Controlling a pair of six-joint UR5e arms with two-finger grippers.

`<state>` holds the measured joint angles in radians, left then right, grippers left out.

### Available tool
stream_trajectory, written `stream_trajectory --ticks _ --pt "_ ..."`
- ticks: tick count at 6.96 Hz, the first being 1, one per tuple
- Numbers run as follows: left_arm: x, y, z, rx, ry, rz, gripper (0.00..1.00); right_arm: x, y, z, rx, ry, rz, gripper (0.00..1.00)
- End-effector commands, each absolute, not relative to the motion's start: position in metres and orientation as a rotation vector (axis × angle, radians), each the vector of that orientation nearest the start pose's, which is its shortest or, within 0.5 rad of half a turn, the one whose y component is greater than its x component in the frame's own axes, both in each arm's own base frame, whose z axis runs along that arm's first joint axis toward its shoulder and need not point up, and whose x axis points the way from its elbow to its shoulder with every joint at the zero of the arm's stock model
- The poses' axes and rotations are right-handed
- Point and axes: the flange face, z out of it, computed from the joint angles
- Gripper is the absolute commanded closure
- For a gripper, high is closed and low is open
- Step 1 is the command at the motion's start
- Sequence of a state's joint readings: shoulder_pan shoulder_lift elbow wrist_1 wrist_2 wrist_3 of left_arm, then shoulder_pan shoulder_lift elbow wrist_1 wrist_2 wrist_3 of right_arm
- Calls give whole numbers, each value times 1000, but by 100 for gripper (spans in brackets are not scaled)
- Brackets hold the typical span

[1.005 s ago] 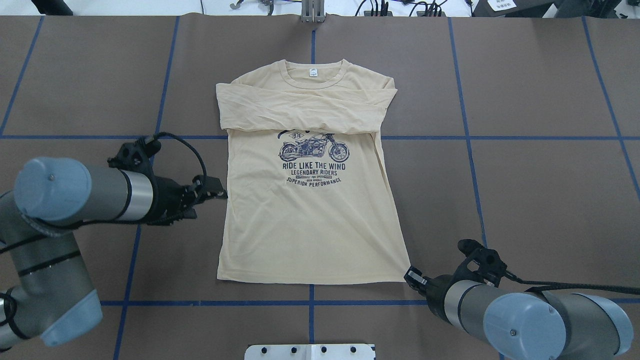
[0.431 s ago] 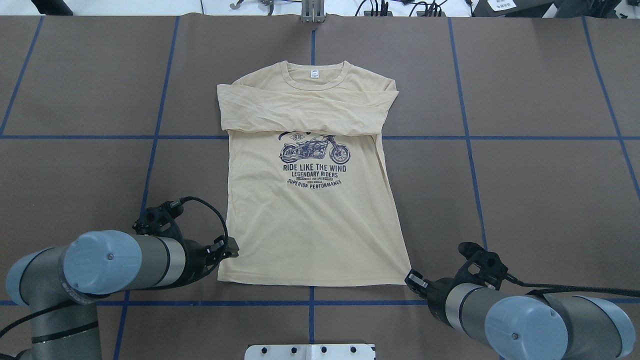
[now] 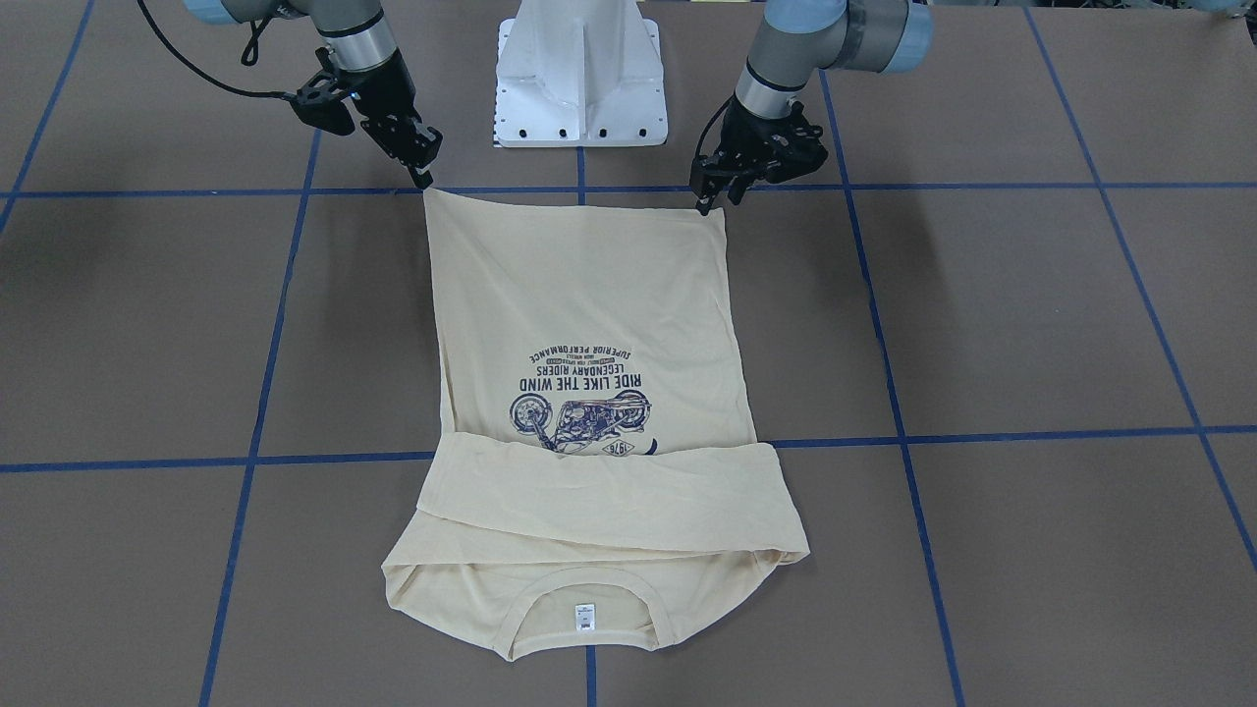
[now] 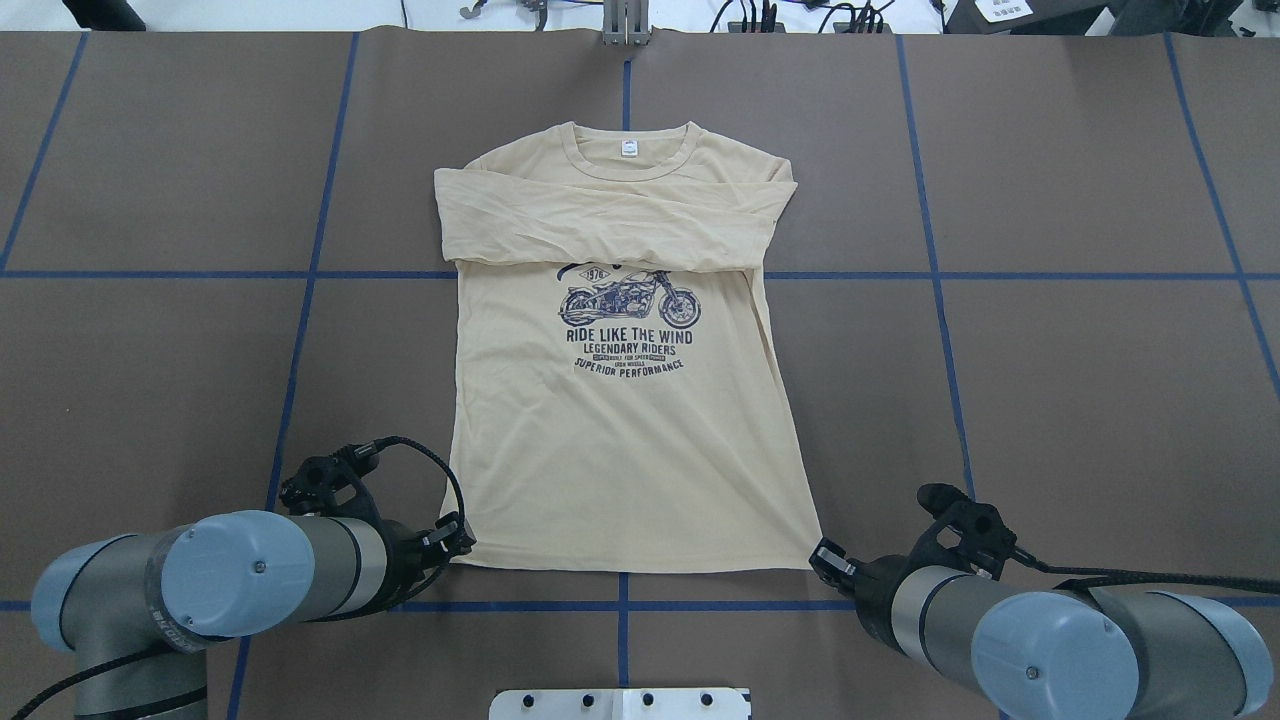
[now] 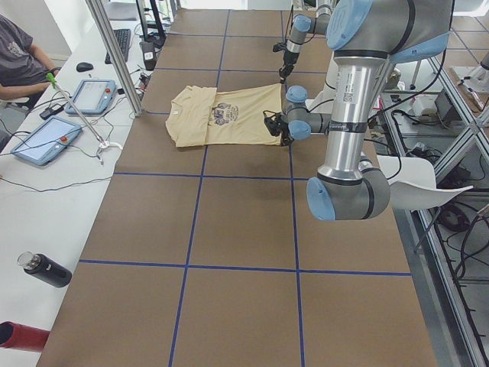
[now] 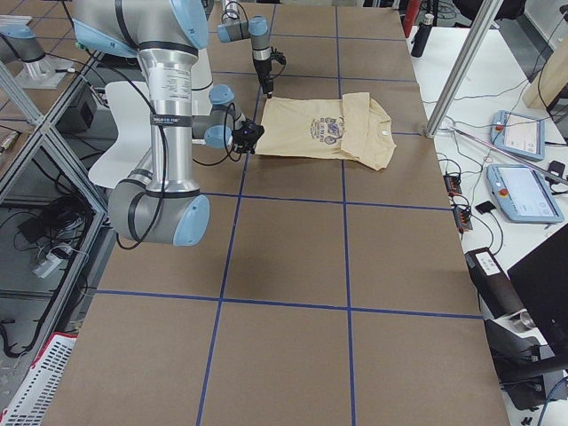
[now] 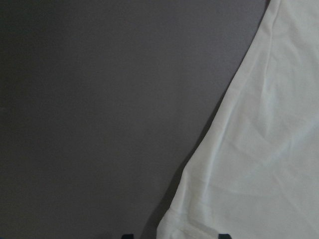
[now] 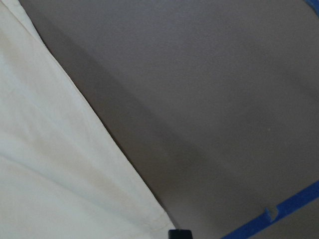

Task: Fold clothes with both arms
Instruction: 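Move the left gripper to the other hem corner and grasp both hem corners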

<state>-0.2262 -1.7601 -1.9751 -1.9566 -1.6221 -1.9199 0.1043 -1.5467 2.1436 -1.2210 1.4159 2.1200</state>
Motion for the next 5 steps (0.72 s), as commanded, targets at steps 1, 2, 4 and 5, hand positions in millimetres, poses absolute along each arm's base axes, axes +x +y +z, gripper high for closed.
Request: stream_trajectory --ticks 1,2,4,5 --pt "500 -251 334 -80 986 -513 39 -452 -197 342 -71 -977 675 100" --pt "500 -253 335 -72 984 -512 39 -451 -196 343 -71 -974 674 100" --pt "502 -251 337 -74 980 -509 42 -451 -196 343 -71 -974 674 100" --pt "503 -249 337 -76 980 -506 48 -451 -196 342 -72 -976 674 100"
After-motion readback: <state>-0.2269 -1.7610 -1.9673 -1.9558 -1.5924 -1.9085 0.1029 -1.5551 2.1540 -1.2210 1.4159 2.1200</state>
